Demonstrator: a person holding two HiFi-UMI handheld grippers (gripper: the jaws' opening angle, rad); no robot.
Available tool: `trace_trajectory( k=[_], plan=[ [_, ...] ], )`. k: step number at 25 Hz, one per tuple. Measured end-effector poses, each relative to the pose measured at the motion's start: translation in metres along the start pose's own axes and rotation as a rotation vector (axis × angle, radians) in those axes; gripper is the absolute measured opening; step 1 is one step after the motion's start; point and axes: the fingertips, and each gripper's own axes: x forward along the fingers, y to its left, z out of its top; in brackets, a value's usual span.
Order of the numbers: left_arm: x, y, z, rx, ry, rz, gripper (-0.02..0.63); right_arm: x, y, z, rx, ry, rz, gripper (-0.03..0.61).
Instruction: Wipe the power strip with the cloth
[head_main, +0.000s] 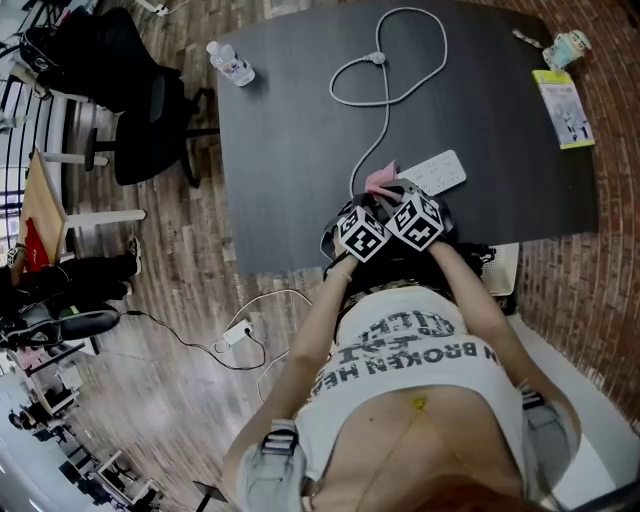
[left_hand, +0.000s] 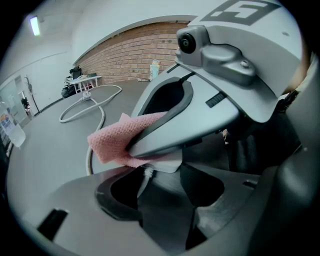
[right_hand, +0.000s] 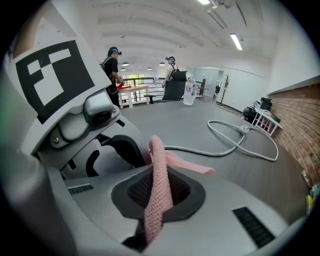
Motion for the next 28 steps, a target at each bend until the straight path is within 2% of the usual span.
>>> trace_trajectory(
  k=[8,28],
  plan=[
    [0.001,-0.001,0.0,-0.001,0.002,0.002,0.236,-0.001,-0.001,-0.001,0.01,0.012,0.01,0.017],
    [0.0,-0.001,-0.002,0.011,0.006,0.007,0.235,-0.012,-0.025,-0.017,0.033,0.033,-0.026,0.017]
  ],
)
